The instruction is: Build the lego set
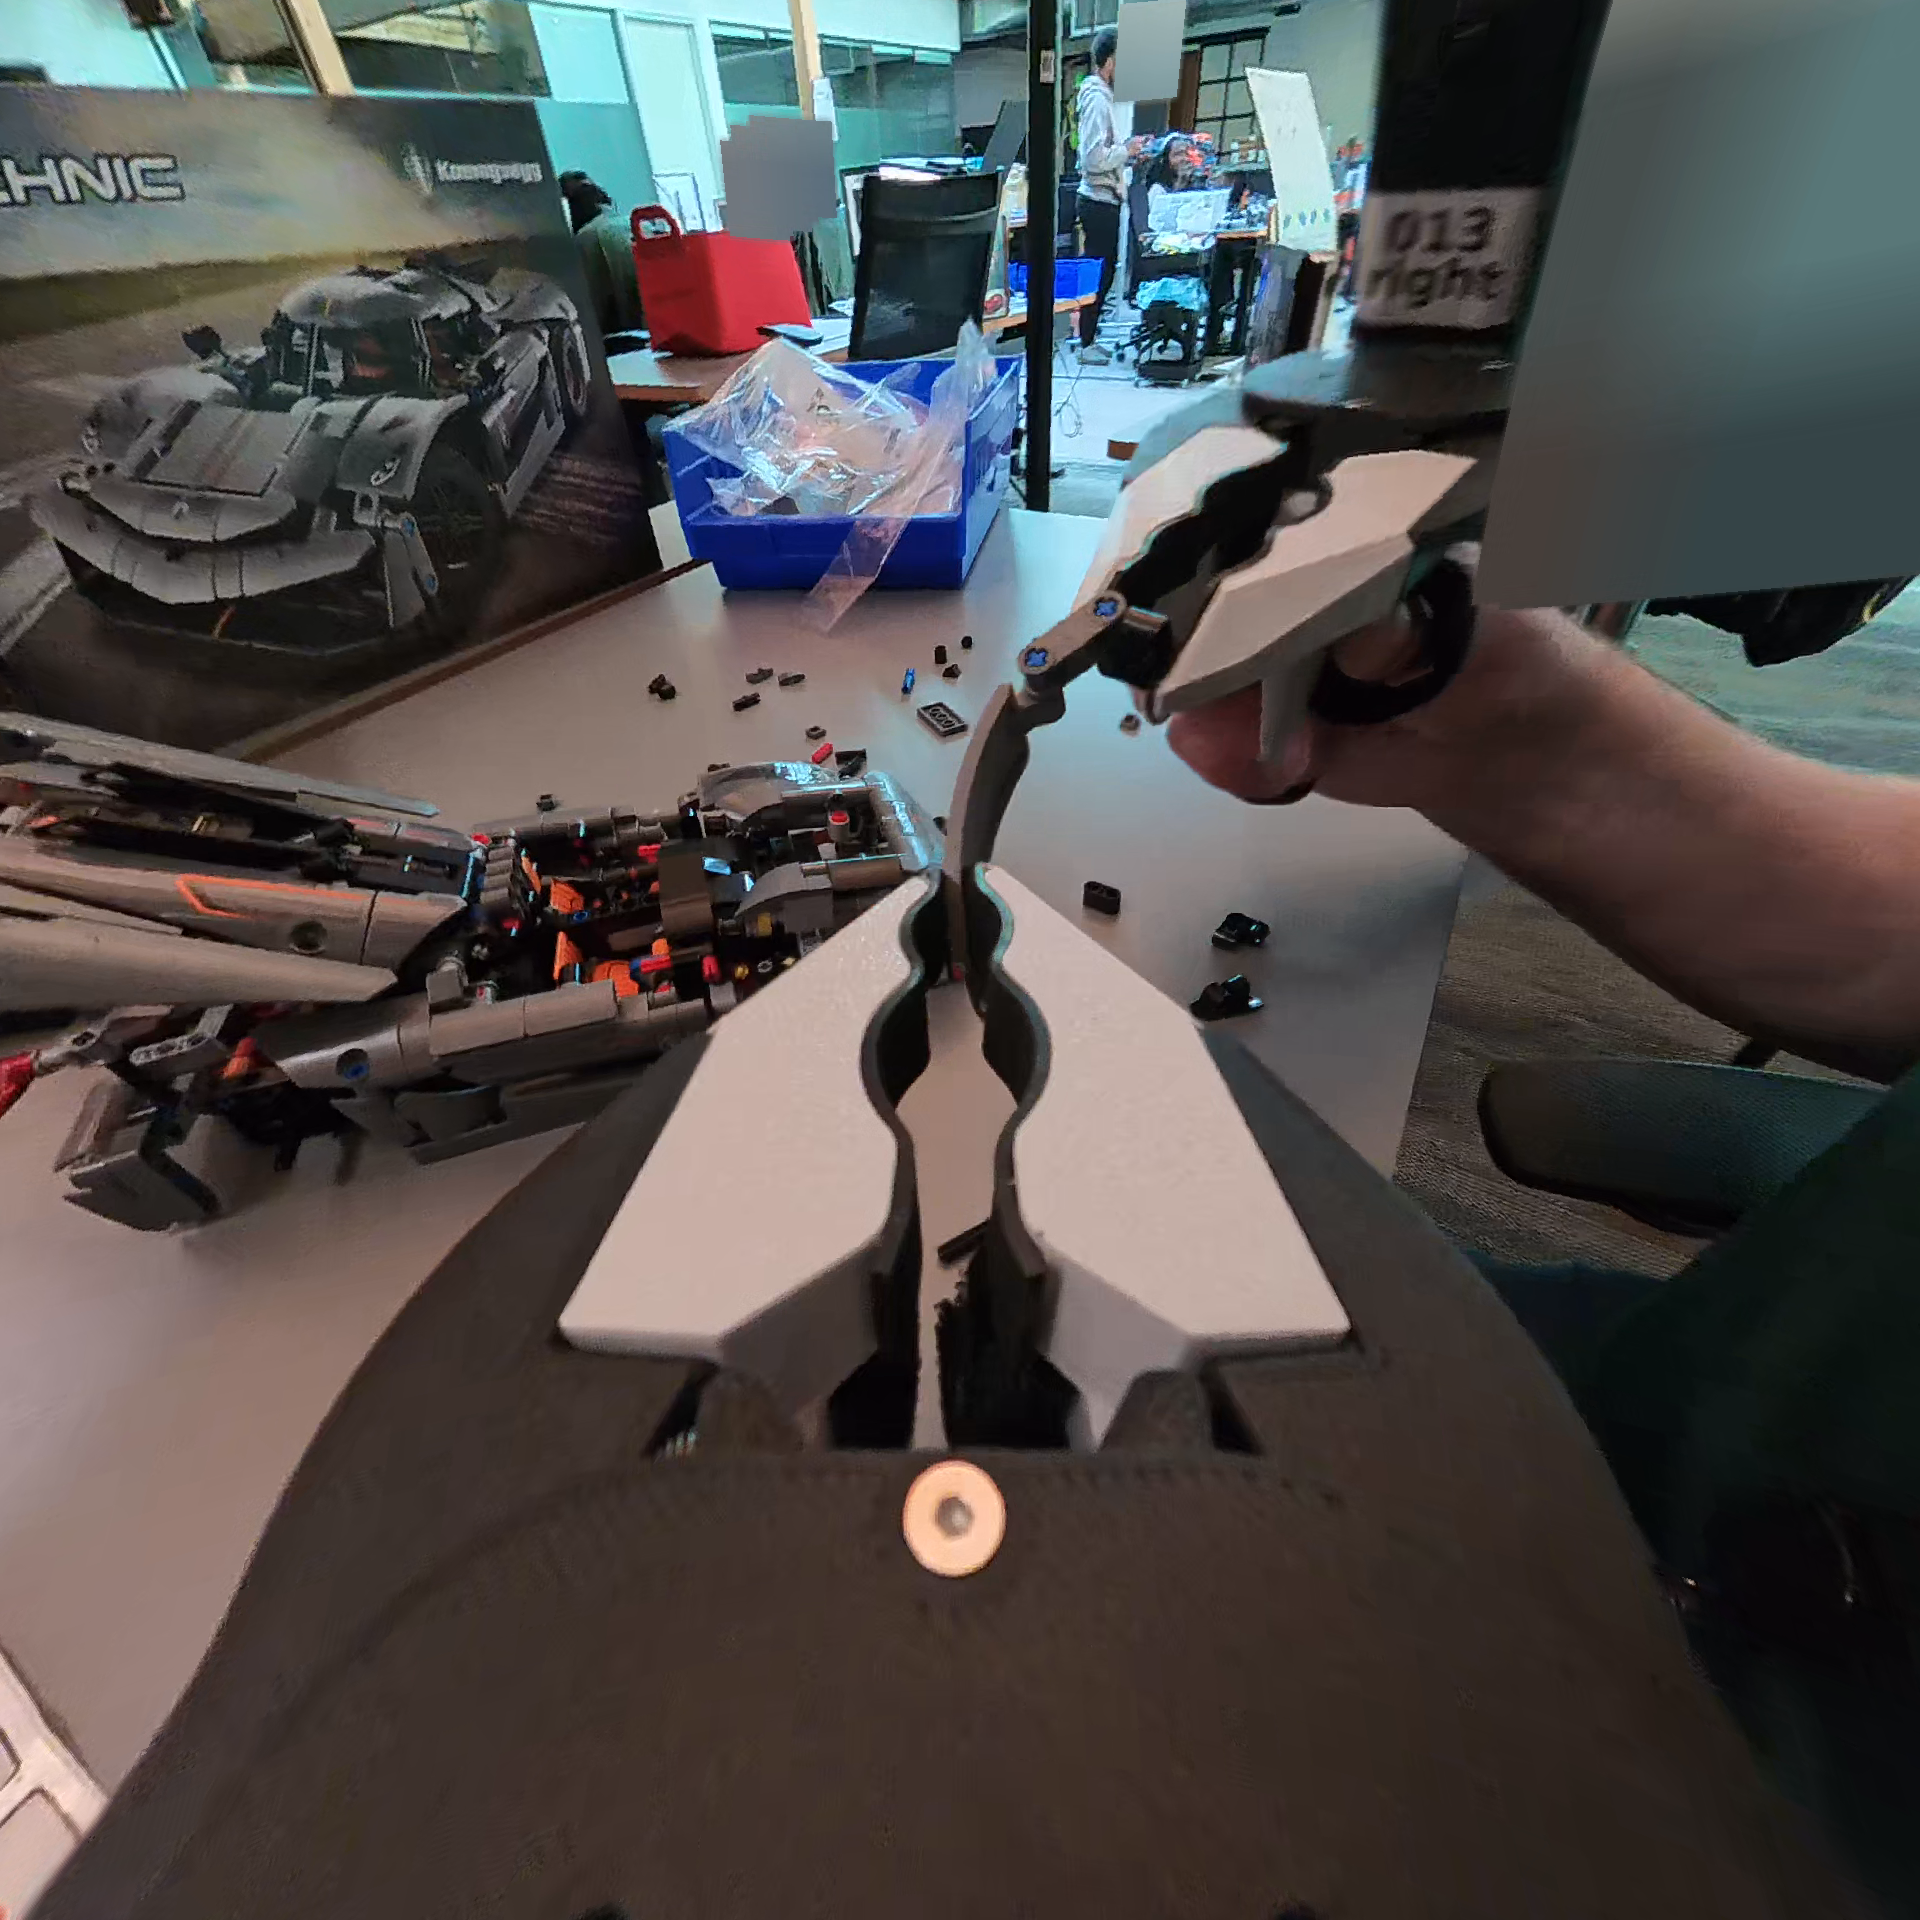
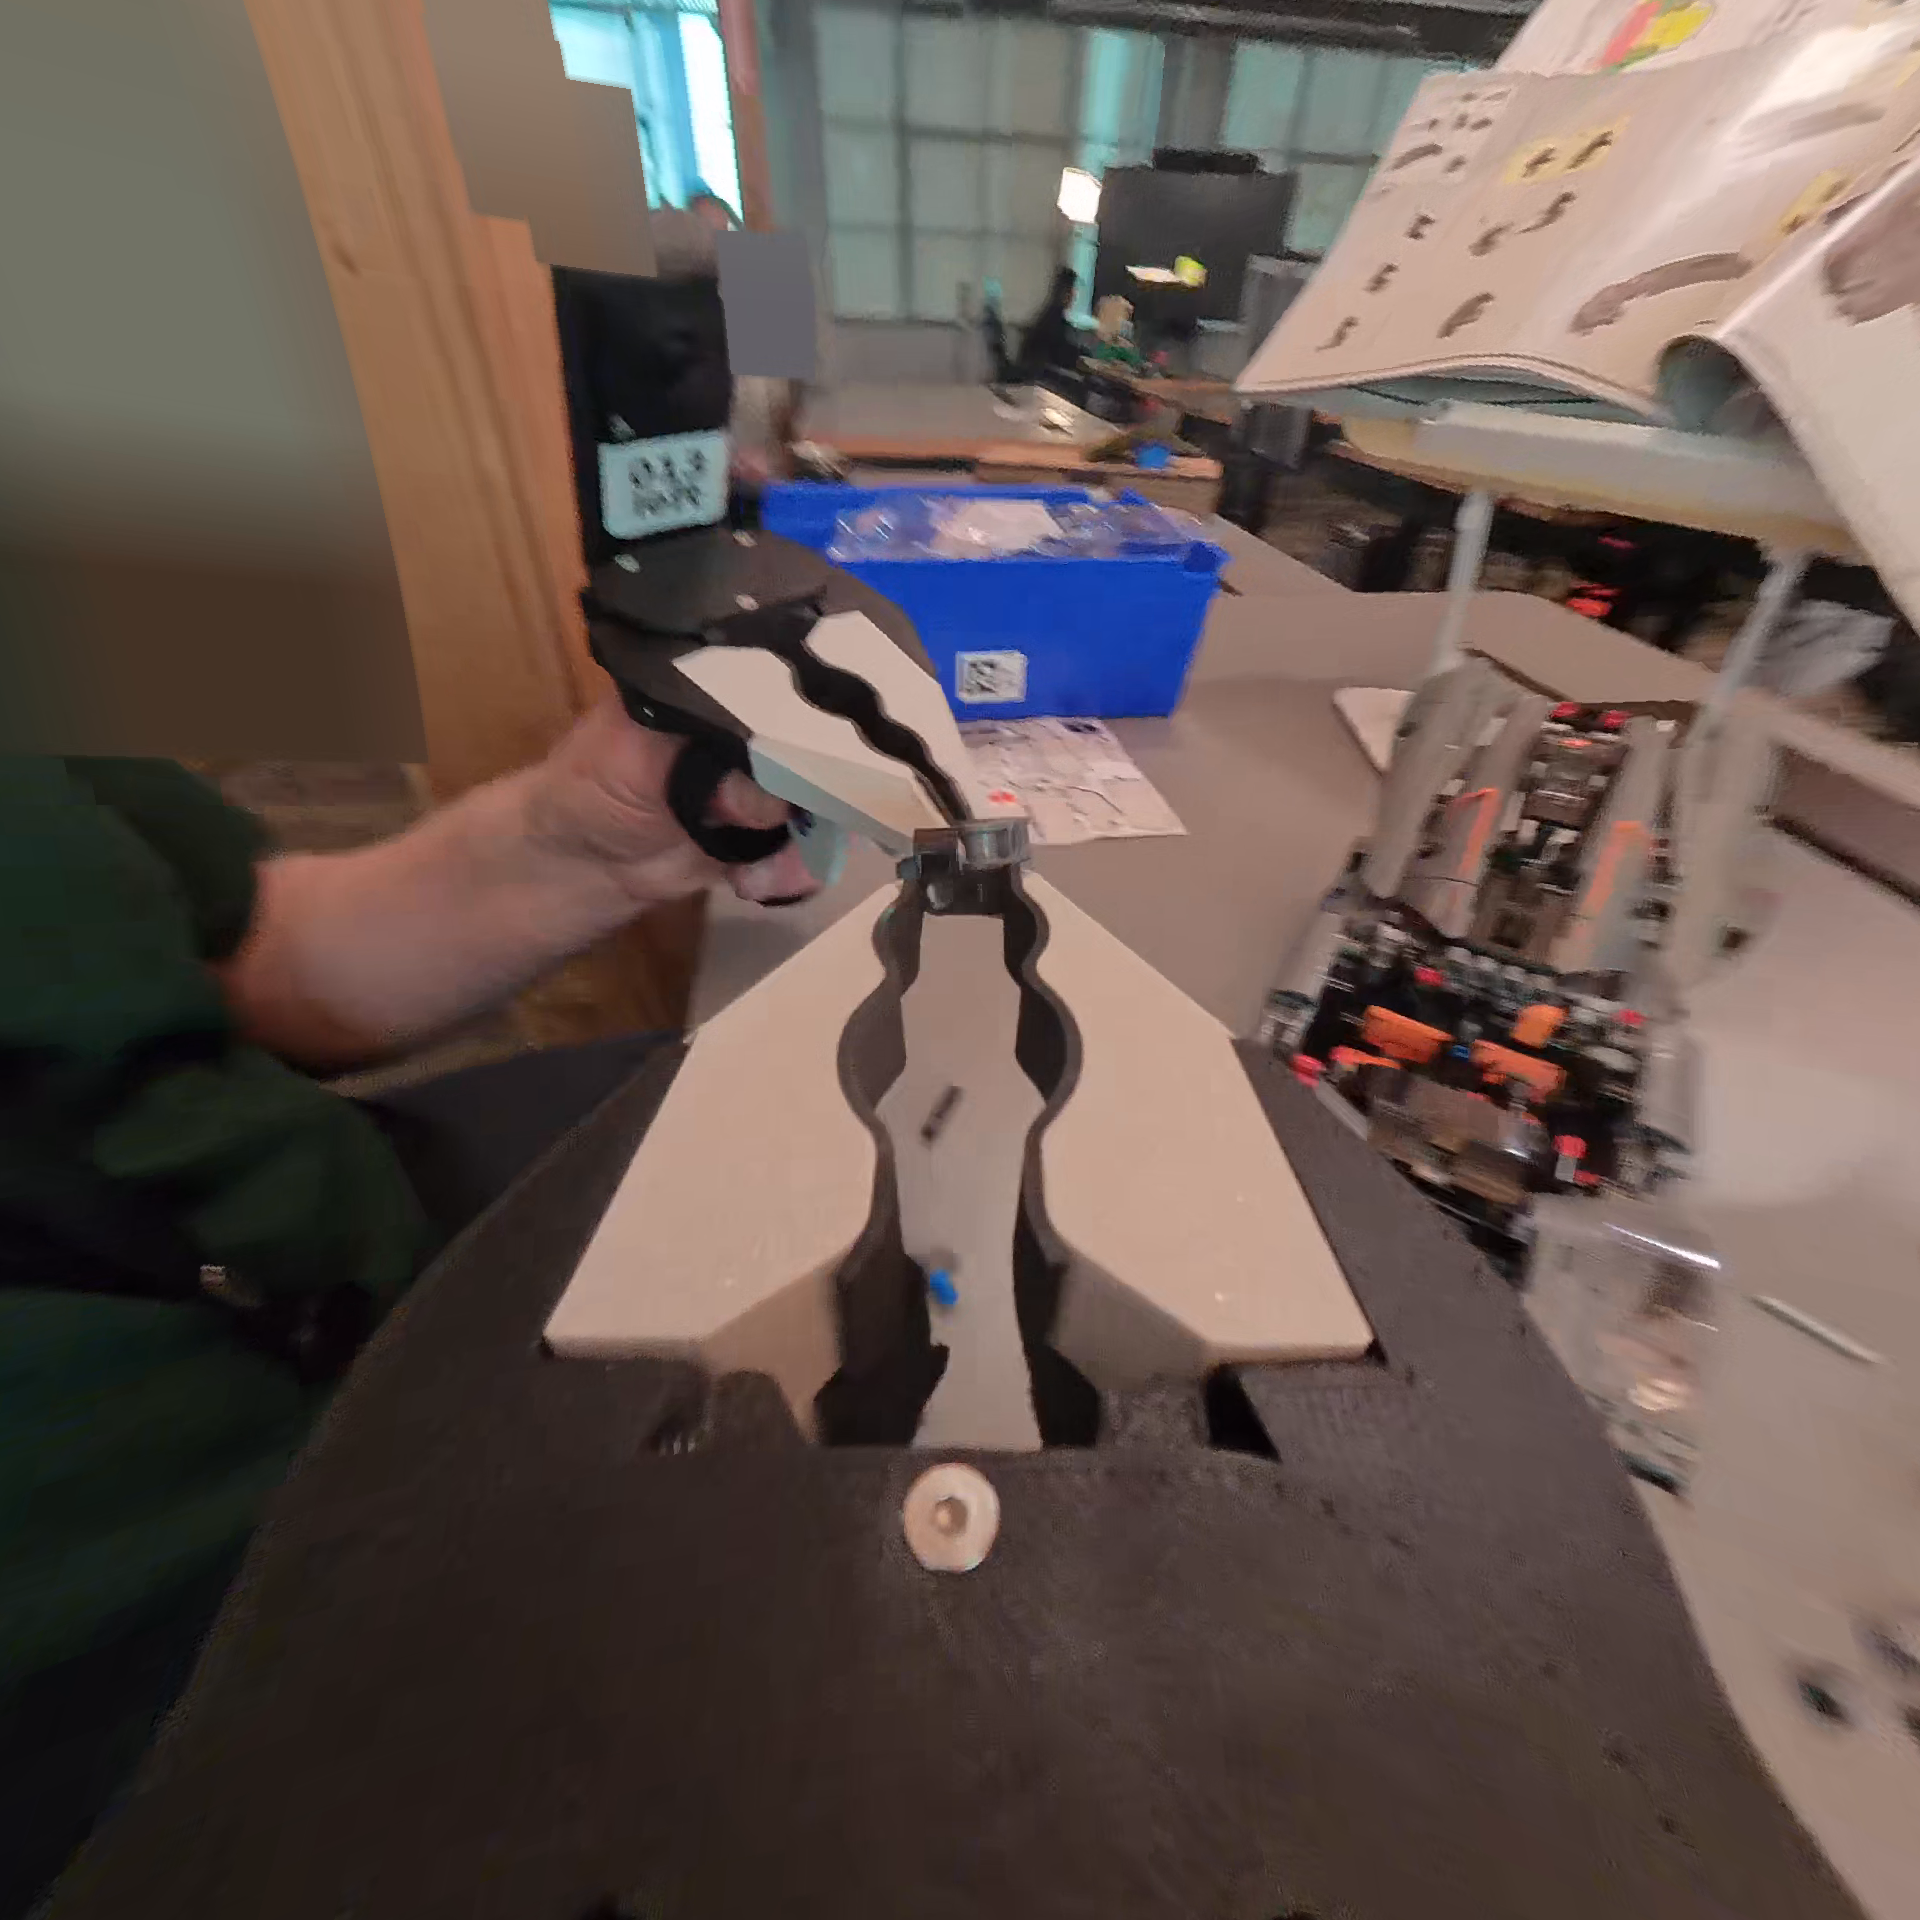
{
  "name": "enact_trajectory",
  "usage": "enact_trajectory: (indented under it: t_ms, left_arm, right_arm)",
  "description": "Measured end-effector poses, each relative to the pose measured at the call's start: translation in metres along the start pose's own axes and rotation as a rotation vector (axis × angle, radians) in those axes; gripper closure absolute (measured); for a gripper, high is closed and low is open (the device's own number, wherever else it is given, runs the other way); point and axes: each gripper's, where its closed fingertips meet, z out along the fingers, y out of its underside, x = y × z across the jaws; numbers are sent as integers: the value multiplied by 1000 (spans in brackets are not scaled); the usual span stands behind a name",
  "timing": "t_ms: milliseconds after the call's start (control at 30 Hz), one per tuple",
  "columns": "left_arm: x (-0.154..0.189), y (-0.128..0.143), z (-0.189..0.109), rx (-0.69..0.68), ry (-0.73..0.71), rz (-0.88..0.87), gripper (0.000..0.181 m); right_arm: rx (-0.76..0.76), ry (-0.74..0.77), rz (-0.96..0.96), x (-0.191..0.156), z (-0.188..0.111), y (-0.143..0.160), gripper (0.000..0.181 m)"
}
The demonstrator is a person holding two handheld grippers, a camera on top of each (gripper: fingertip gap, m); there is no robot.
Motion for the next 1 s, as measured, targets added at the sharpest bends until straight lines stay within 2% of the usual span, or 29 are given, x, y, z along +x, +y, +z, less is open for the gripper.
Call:
enact_trajectory:
  t_ms: [100, 167, 200, 267, 300, 500, 600, 1000]
  left_arm:
    - [3, -3, 1, -2, 10, 15, 180]
    - [3, -5, 1, -2, 0, 22, 181]
    - [1, -6, 1, -2, -15, 25, 181]
    - [-4, -6, 1, -16, -55, 31, 181]
    - [-7, -6, 1, -23, -72, 32, 181]
    - [-11, -4, 4, -38, -97, -6, 181]
    - [-11, -3, 5, -41, -98, -4, 181]
    - [-12, -7, -6, -35, -112, 62, 181]
  right_arm:
    - [66, -150, 131, -5, -5, -4, 167]
    - [102, -178, 169, -3, -7, -6, 166]
    - [109, -165, 155, -2, -7, -7, 165]
    - [78, -62, 84, 6, -6, -4, 150]
    - [66, -11, 28, 8, -7, -4, 149]
    - [-87, 254, -301, 9, -3, 0, 154]
    - [-130, 367, -396, 17, -4, 0, 168]
    - [-91, 288, -331, 13, 3, -4, 168]
